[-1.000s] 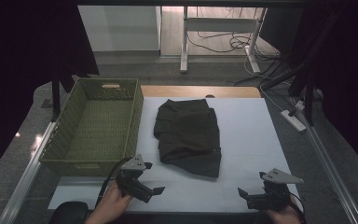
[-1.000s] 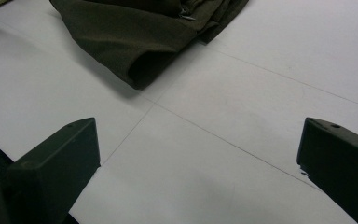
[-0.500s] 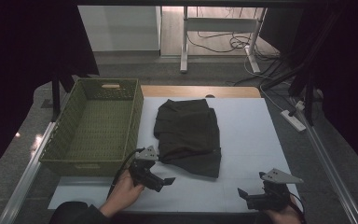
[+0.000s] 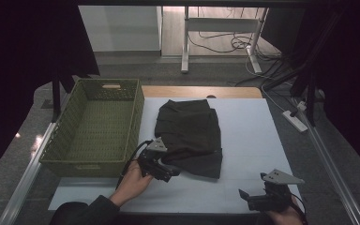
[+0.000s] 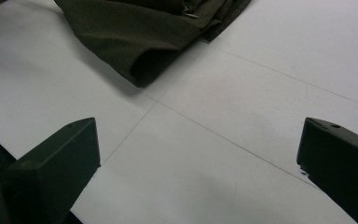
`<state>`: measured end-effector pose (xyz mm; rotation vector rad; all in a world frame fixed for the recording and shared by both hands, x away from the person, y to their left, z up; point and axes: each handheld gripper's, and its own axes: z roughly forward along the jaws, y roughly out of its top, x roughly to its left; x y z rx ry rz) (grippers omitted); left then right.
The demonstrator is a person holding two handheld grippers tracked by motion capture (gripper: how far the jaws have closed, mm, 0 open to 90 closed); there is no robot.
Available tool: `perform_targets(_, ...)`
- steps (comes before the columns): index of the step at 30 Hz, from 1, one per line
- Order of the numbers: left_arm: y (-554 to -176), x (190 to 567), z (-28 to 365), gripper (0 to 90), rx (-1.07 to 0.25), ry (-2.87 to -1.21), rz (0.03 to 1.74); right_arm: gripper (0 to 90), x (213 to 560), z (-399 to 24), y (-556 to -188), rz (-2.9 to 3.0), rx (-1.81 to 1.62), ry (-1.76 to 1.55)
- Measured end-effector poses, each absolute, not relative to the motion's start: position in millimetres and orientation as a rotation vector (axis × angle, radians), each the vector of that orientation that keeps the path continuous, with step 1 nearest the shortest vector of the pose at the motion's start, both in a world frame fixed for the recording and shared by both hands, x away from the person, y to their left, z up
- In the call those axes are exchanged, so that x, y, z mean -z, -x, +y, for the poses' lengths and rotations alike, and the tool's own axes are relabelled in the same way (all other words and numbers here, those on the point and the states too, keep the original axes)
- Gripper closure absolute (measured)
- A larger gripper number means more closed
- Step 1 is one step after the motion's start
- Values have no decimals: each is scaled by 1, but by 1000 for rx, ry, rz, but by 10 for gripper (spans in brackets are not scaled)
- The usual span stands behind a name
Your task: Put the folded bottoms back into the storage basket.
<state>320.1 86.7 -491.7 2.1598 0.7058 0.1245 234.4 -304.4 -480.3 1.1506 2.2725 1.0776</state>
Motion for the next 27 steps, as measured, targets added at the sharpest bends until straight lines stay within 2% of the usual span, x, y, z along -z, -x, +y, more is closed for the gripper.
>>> perform_targets(27,-384,484,73,1,-205,-2110,866,0,481,-304,-236,2287,-1070,-1150)
